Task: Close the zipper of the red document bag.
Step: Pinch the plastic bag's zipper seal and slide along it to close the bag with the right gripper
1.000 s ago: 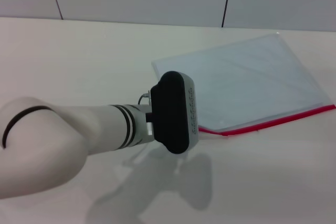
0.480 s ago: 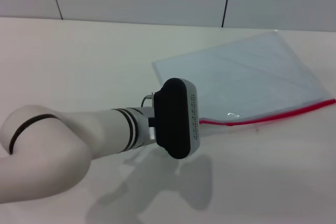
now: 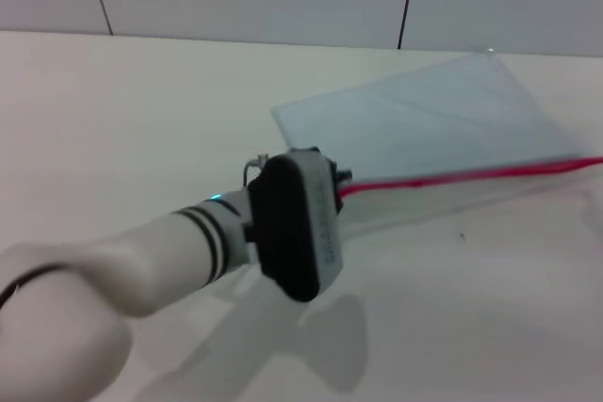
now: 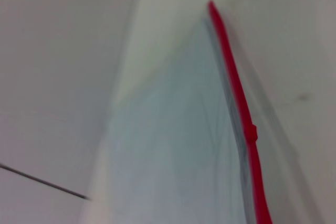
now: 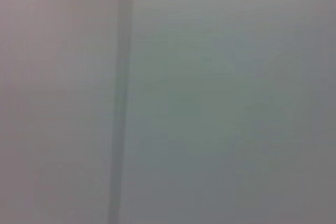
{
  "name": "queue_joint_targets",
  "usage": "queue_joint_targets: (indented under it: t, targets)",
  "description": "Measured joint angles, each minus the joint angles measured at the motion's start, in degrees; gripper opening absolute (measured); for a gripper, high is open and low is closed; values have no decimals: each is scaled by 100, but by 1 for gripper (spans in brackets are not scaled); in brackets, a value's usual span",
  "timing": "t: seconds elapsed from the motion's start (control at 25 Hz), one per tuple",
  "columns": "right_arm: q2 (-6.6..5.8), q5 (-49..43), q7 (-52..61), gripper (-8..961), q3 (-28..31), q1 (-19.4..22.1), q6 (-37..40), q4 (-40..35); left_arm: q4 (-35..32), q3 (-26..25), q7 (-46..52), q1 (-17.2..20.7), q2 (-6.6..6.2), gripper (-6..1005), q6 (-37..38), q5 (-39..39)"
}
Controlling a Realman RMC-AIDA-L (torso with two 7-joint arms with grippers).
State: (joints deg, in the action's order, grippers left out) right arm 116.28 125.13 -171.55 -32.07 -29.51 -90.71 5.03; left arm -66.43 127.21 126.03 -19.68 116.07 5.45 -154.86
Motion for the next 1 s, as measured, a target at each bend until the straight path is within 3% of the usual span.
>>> queue_joint_targets:
  t: [0.16,0.36,0.48,0.72,1.0]
  targets:
    - [5,-6,-28,864,-1406,-15,-2,-605,-3,80,0,438,4,52,-1148,-409]
    - [-18,-17,-31,863,-3116,-29,172,-1402,18,90,0,661,0,52,-1863,-433]
    - [-23,-19,-32,863,-3980,-93,662,-1814,25,176,0,758,-7,52,-2151,-433]
    - [-16,-40,-36,862,-4430,-271,1083,-1917,-4,223,-2,836,-12,52,-2317,-434]
    - [-5,-458,-45,861,-4488,-312,1587,-2149,-10,233,-7,954,-8,52,-2565,-409]
